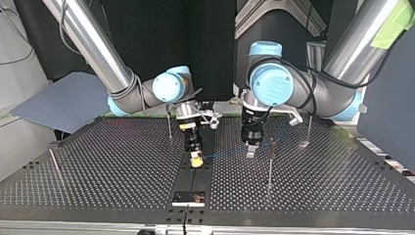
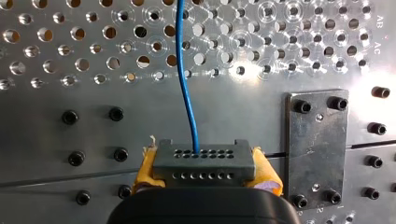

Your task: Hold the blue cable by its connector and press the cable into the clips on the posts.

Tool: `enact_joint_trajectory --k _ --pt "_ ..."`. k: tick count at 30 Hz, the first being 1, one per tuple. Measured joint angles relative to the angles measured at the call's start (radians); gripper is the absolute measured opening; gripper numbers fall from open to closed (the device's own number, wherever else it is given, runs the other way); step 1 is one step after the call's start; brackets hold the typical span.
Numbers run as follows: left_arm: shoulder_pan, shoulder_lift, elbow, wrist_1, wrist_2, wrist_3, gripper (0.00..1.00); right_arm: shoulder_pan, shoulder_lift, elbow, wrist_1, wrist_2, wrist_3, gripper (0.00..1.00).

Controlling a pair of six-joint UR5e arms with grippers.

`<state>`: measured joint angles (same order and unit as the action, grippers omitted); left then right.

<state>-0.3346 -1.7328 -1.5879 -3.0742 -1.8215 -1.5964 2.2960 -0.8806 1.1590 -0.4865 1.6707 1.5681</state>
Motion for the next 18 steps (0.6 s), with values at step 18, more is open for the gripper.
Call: enact_joint_trajectory --k 18 --pt "0.004 -0.08 0.046 0.042 -0.058 0.012 1.0 0.001 0.001 0.0 0.003 0.0 -0.001 0.0"
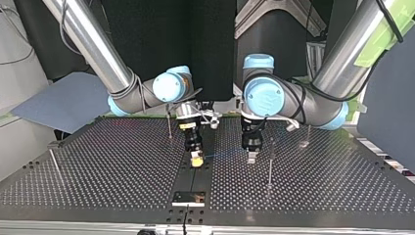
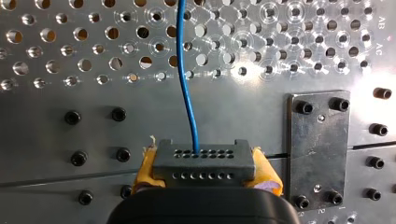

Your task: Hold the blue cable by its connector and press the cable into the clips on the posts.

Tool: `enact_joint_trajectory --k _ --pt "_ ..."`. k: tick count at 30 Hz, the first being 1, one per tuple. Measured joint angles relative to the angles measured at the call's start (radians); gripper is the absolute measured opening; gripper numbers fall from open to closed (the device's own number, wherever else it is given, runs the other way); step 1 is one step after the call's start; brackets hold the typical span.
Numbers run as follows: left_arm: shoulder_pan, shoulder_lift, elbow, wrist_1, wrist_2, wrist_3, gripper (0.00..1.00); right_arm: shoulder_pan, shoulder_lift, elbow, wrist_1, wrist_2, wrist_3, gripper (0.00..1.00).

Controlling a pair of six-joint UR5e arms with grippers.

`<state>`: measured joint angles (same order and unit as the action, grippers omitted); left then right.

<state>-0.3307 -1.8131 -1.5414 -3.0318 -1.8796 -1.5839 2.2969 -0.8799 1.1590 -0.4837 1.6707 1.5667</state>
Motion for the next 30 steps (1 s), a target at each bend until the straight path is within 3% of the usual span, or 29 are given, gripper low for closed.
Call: enact_joint_trajectory --k 16,18,19,21,22,23,24,26,30 --pt "-0.004 -0.002 0.016 0.027 -0.044 0.046 1.0 0.0 0.002 0.0 0.002 0.001 0.0 0.0" --pt "-0.005 -0.002 0.016 0.031 -0.046 0.048 0.73 0.001 0.002 0.0 0.003 0.001 0.0 0.0" --pt "-0.006 -0.002 0.016 0.035 -0.046 0.049 0.73 0.001 0.002 0.0 0.004 0.001 -0.001 0.0" --pt "-0.008 -0.002 0.016 0.045 -0.048 0.05 0.45 0.001 0.002 0.0 0.005 0.001 -0.001 0.0" --pt "-0.01 -0.002 0.016 0.051 -0.05 0.051 0.45 0.001 0.002 0.0 0.006 0.002 -0.001 0.0" --pt "-0.011 -0.002 0.016 0.054 -0.052 0.052 0.2 0.001 0.002 0.0 0.007 0.002 -0.001 0.0" --pt "-0.013 -0.002 0.016 0.056 -0.055 0.052 0.06 0.001 0.002 0.0 0.007 0.002 -0.002 0.0" --pt "-0.016 -0.002 0.016 0.06 -0.067 0.053 0.0 0.001 0.003 0.0 0.008 0.002 -0.002 0.0" --pt "-0.019 -0.002 0.016 0.07 -0.088 0.054 0.0 0.001 0.003 0.0 0.008 0.002 -0.002 0.0"
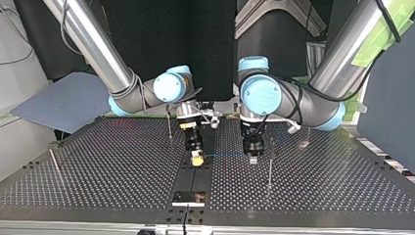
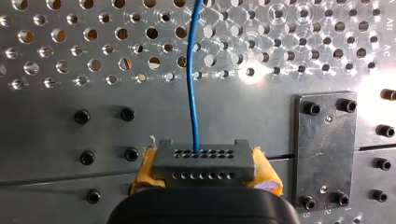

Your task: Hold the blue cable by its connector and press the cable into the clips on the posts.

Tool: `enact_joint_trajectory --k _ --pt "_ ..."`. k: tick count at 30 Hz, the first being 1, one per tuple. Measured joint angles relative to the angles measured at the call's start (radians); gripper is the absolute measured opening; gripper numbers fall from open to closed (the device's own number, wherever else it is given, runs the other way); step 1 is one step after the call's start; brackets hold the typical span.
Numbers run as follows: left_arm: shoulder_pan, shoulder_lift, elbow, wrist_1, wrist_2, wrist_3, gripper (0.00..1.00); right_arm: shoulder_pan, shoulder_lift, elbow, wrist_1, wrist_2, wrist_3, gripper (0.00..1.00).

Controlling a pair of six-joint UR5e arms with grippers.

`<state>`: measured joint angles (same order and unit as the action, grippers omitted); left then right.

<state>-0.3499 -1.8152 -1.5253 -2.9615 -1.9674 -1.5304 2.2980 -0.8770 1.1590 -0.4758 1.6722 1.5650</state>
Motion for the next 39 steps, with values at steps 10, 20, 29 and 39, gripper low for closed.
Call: enact_joint_trajectory --k 10,20,29,39 --pt "-0.002 0.0 0.0 0.018 -0.005 -0.021 0.0 0.0 0.0 0.0 0.003 0.004 0.006 0.0" --pt "-0.022 -0.006 -0.001 0.051 -0.01 -0.074 0.0 -0.012 0.0 0.012 0.033 0.019 0.018 0.0" --pt "-0.059 -0.075 -0.008 0.035 -0.022 -0.116 0.0 -0.021 0.0 0.053 0.054 0.037 0.028 0.0" --pt "-0.08 -0.088 -0.014 0.05 -0.024 -0.143 0.0 -0.052 0.0 0.126 0.068 0.062 0.048 0.0"
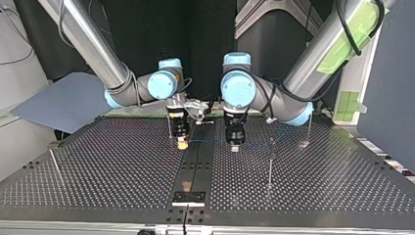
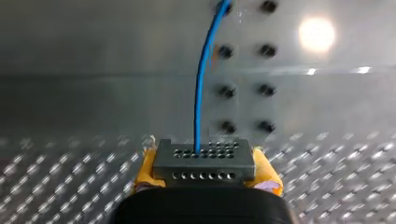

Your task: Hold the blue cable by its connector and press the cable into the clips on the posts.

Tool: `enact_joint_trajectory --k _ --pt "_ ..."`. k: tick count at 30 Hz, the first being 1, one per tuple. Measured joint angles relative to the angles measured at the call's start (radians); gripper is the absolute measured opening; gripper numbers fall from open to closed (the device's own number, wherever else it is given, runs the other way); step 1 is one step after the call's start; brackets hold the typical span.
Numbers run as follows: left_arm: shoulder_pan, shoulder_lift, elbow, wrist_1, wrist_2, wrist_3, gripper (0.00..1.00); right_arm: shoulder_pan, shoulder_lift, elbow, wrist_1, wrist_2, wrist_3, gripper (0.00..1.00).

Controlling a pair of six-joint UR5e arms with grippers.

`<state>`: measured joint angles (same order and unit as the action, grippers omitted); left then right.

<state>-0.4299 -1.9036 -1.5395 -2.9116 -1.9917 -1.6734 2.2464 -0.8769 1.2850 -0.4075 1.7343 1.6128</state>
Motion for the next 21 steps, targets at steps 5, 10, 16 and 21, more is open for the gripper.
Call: enact_joint_trajectory --k 5,10,16,21 --pt "-0.005 -0.007 -0.019 0.018 0.0 -0.002 0.0 -0.019 0.0 0.04 0.001 0.003 0.001 0.0" --pt "-0.011 -0.019 -0.062 0.062 -0.011 -0.01 0.0 -0.031 0.0 0.087 0.001 0.002 0.001 0.0" --pt "-0.025 -0.067 -0.103 0.117 -0.023 0.024 0.0 -0.035 0.0 0.127 0.001 0.003 -0.003 0.0" --pt "-0.042 -0.116 -0.108 0.166 -0.024 0.039 0.0 -0.038 0.0 0.15 0.002 0.002 -0.007 0.0"
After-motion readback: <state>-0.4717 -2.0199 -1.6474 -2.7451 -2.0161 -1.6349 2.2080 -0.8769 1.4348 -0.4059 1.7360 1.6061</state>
